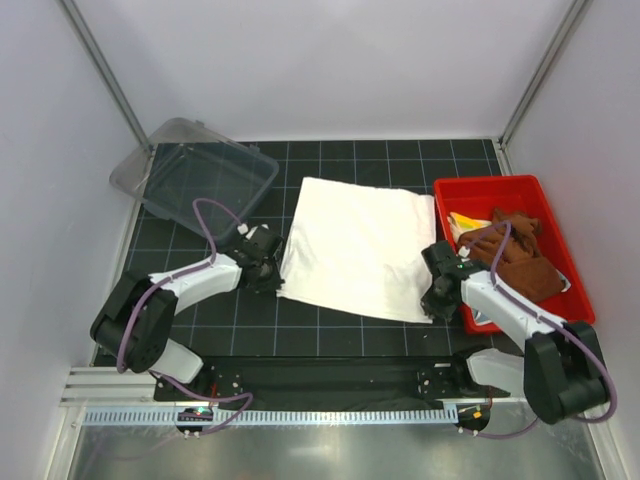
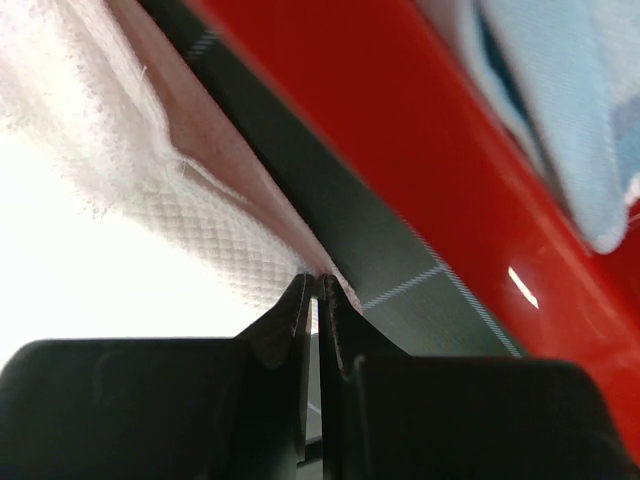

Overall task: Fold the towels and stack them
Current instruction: Fold the towel

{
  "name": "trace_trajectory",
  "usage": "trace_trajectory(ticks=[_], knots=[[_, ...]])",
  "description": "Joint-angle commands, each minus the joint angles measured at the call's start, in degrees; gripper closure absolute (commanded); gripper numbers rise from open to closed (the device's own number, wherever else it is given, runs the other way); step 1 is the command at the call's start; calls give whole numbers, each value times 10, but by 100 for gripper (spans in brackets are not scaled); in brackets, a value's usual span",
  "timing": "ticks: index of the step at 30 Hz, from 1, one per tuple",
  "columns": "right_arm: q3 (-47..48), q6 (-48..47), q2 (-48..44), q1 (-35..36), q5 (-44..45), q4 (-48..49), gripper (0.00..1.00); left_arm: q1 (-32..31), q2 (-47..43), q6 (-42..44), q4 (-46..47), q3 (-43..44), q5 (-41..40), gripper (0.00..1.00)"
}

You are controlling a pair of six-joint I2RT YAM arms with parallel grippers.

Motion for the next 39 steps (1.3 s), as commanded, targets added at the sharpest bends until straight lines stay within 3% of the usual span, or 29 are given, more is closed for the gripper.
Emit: trace_trajectory(ticks=[1,7,11,15,20,25,29,32,36,39], knots=[[29,-8,93,15,22,112,99,17,4,5,-64,-17,-87,100],[146,-75,210,17,41,154,99,35,26,1,-60,-1,-93,100],[242,-126,337,10,28,185,99,41,74,1,-55,51,-84,100],[340,-186,407,-5,39,148,99,41,125,5,-65,101,-66,100],[391,-233,367,-19,55,59,99,40,132,2,-66,109,-58,100],[467,-232,295,-20,59,-102,99,41,118,4,-66,106,-50,100],[490,-233,234,-21,36,-163,99,40,104,12,-72,103,-52,100],[433,-216,171,-25,27,-173,99,41,106,10,-71,94,-54,100],[258,-201,112,-25,-10,-47,99,40,100,7,-55,63,-56,100],[222,-209,117,-26,5,-8,99,40,92,9,-53,54,-59,100]])
